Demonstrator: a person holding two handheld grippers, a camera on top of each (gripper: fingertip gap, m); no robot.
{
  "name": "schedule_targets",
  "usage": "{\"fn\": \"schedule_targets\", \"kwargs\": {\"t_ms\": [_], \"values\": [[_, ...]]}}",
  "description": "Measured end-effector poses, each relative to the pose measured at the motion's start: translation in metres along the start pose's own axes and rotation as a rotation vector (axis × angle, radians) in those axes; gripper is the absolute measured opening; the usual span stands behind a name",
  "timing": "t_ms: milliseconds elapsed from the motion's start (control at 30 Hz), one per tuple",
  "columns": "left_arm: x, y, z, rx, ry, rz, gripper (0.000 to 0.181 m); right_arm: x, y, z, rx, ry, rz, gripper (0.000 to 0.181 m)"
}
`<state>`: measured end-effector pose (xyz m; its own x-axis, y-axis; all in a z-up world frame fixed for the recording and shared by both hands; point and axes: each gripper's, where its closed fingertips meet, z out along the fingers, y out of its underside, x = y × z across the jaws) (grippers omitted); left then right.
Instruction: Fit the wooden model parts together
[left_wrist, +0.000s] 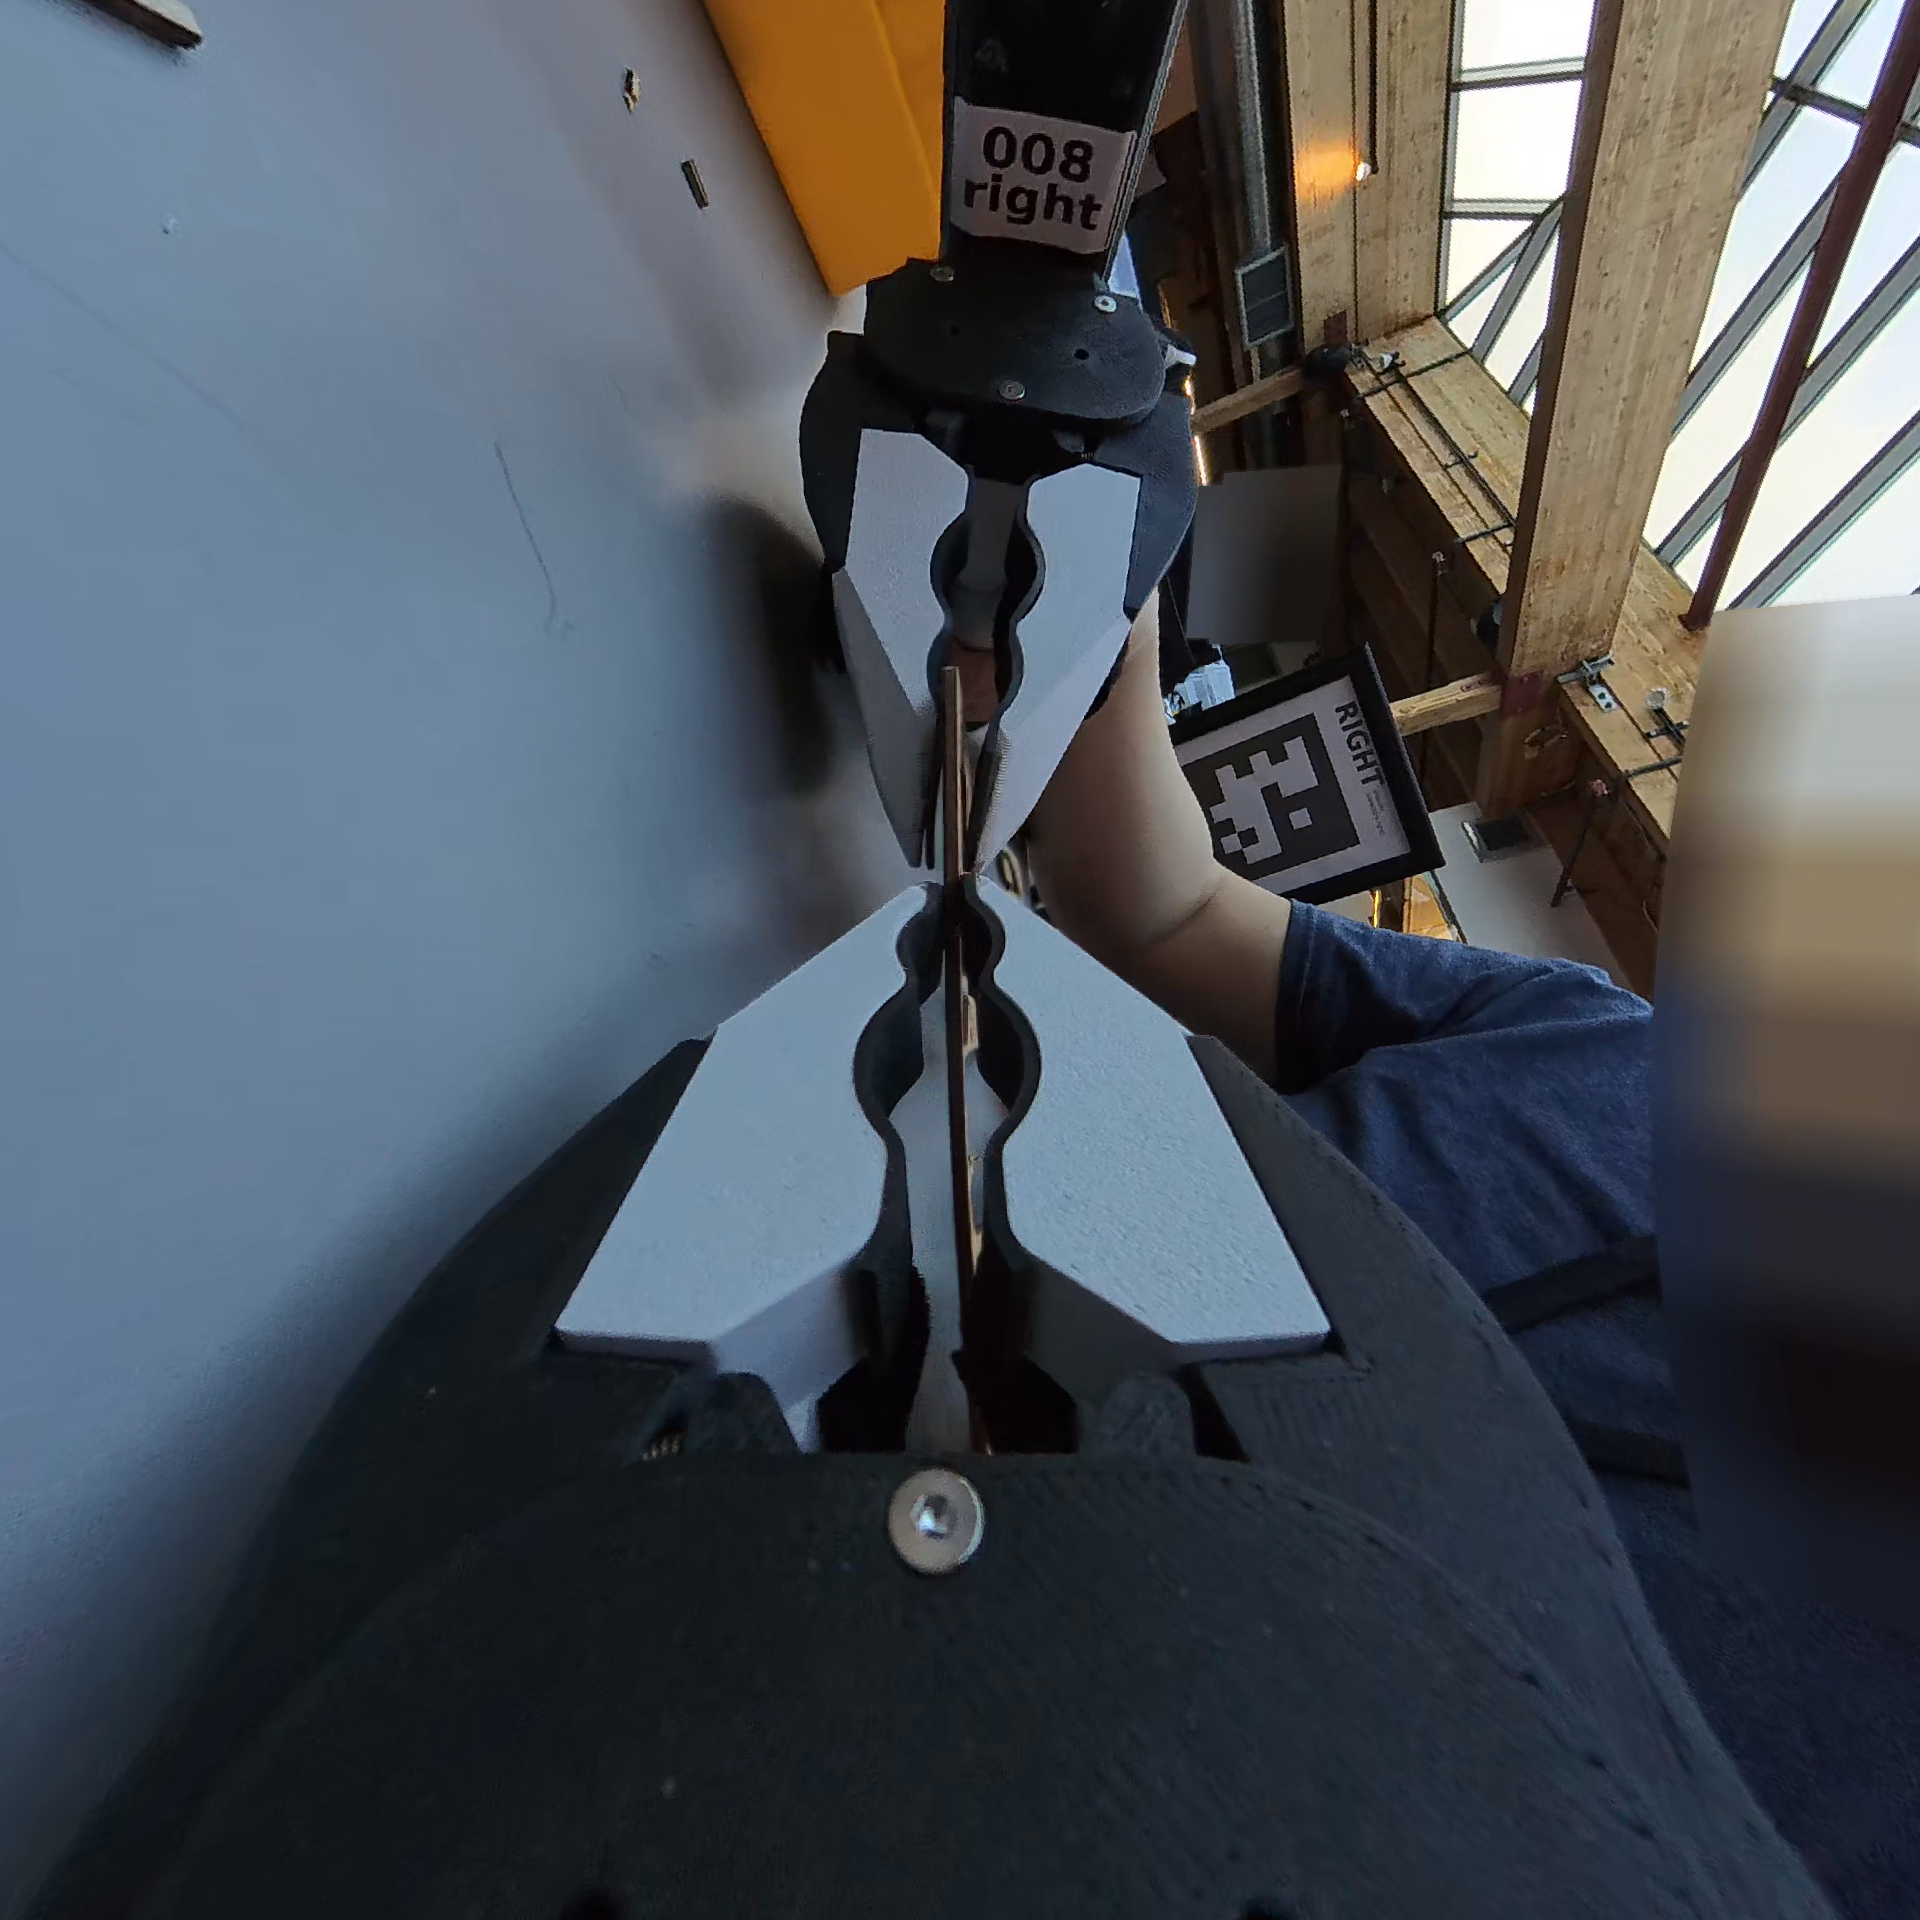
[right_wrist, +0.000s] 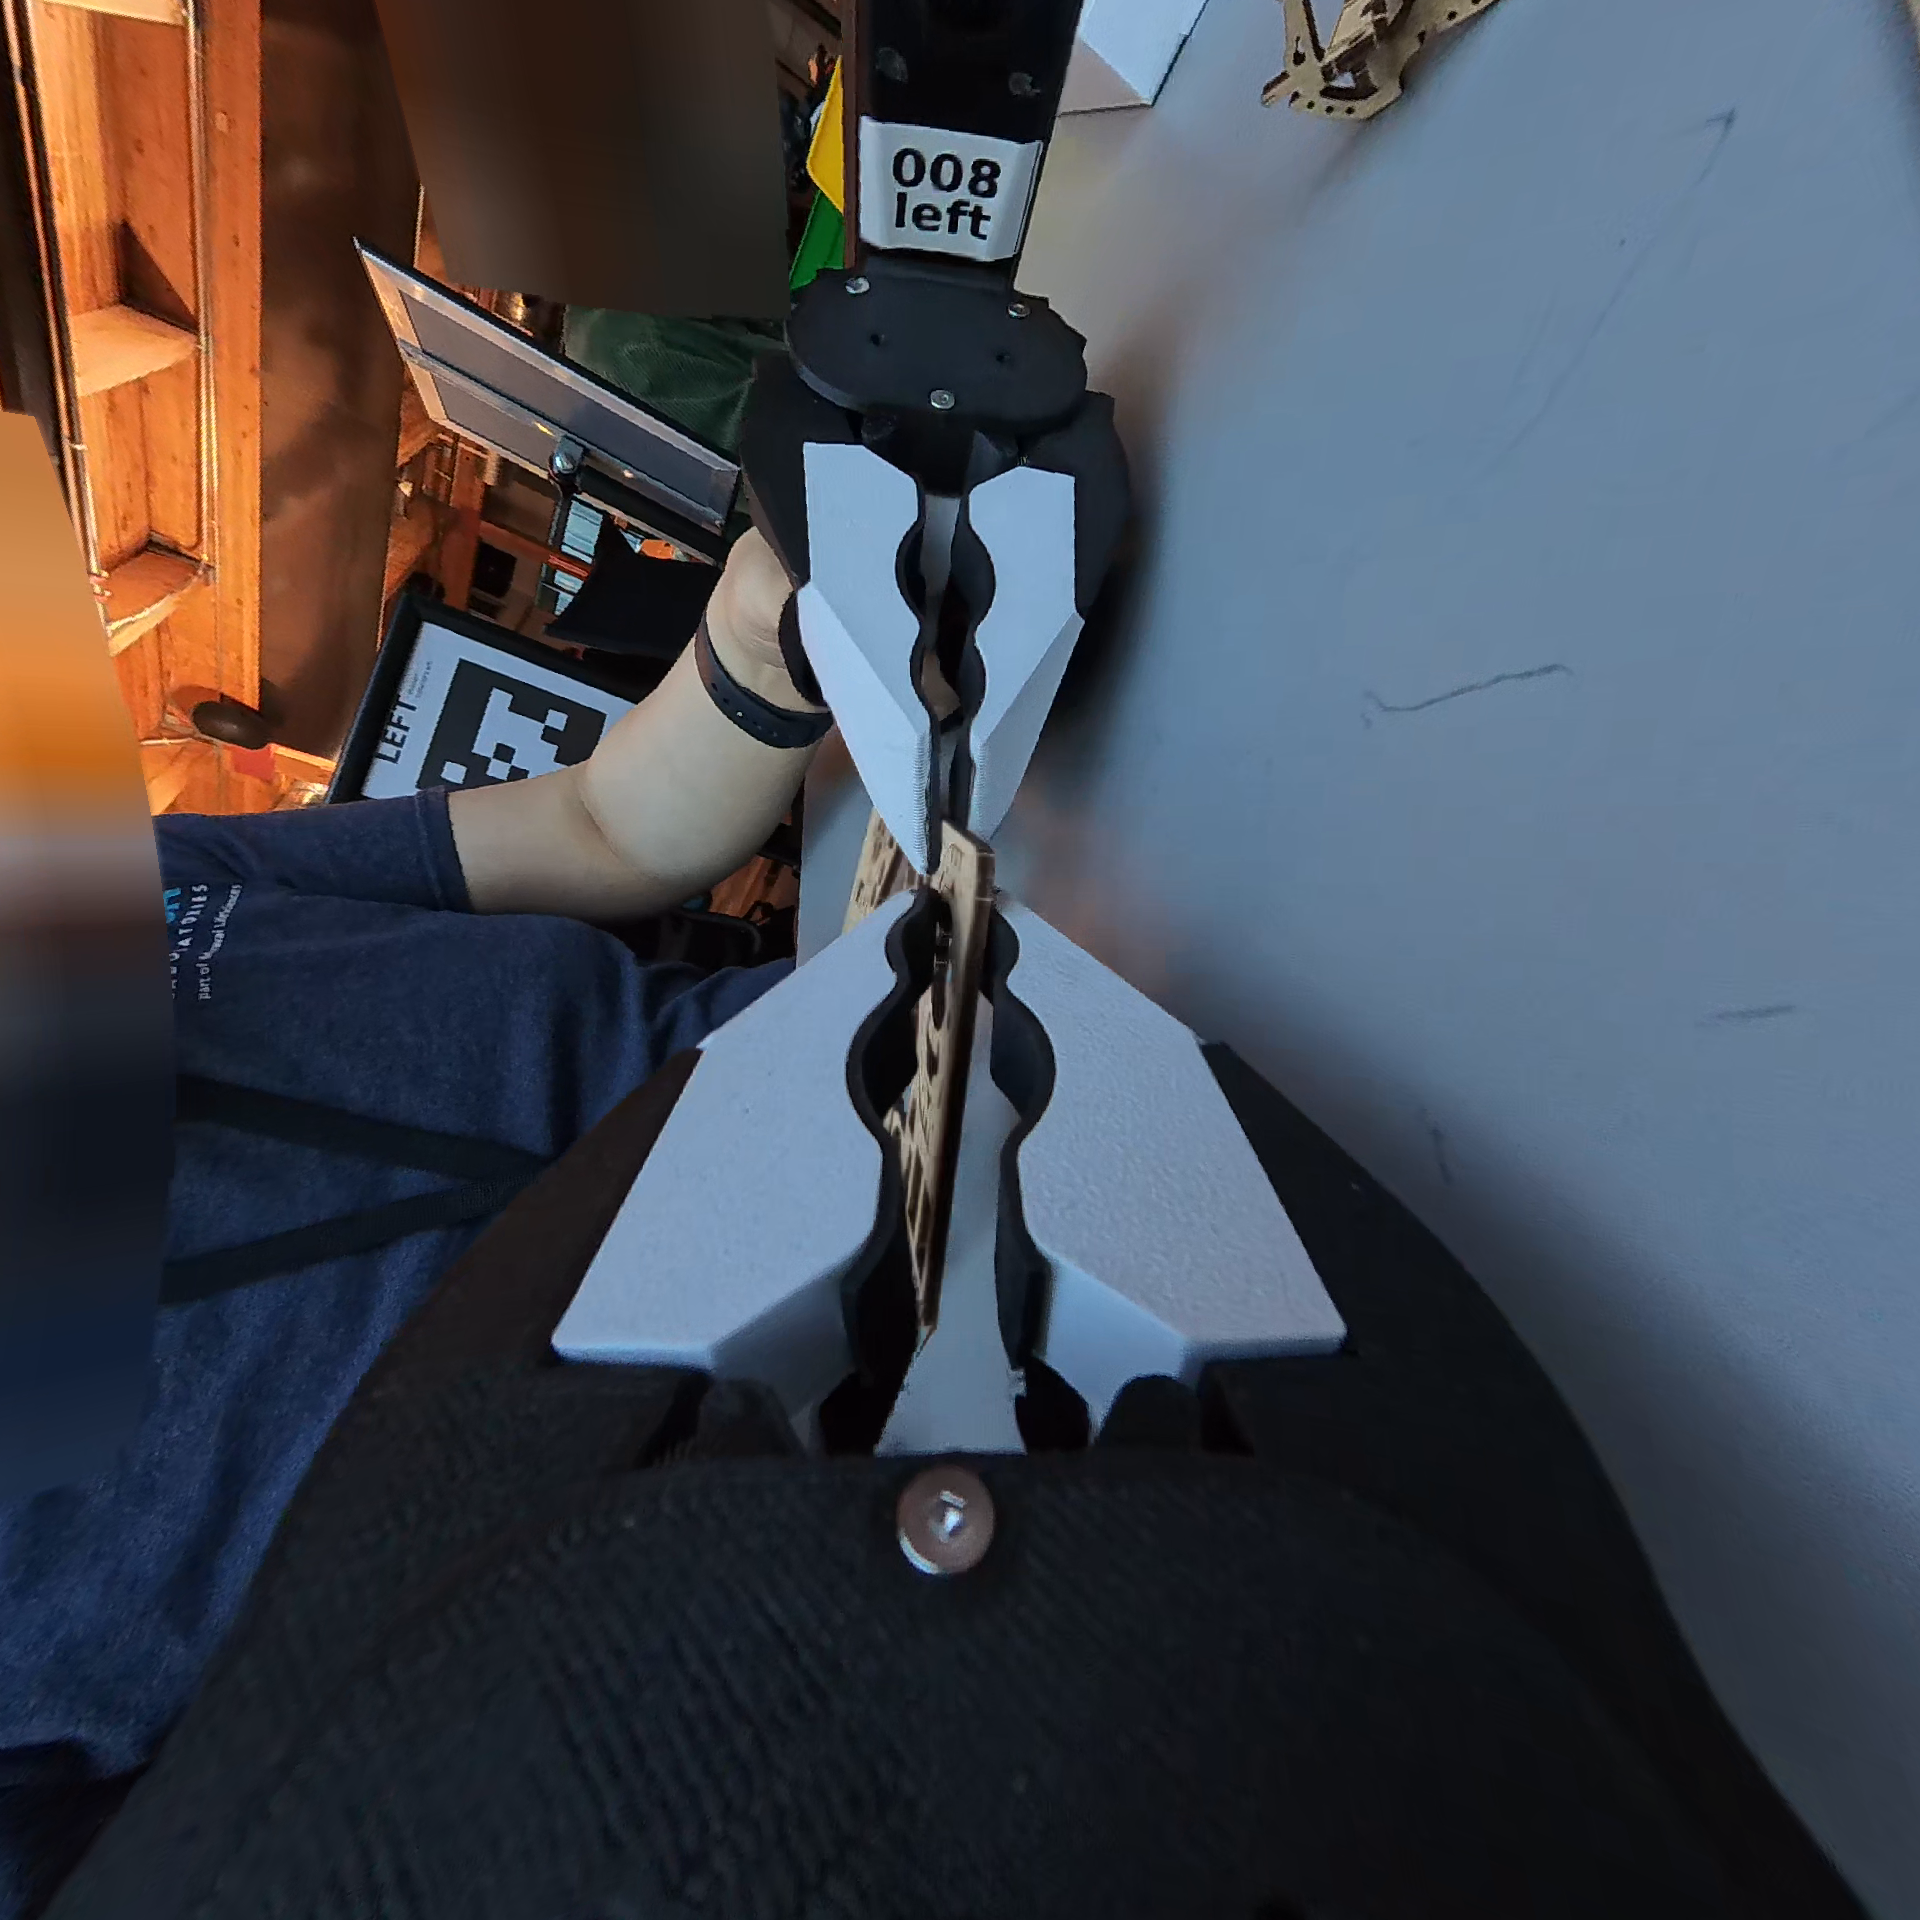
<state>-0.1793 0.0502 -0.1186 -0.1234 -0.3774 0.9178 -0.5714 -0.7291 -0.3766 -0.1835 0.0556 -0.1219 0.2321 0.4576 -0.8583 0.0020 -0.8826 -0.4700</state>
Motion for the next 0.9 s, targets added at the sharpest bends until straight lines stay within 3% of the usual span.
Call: {"fn": "schedule_targets", "kwargs": {"t_ms": [167,900], "values": [[-0.002,-0.001,0.0,0.019,-0.024,0.007,0.0,0.006,-0.014,-0.007,0.116,0.052,0.001,0.006],[-0.008,-0.004,0.004,0.026,-0.049,-0.021,0.002,0.01,-0.009,-0.004,0.082,0.109,-0.036,0.007]]}}
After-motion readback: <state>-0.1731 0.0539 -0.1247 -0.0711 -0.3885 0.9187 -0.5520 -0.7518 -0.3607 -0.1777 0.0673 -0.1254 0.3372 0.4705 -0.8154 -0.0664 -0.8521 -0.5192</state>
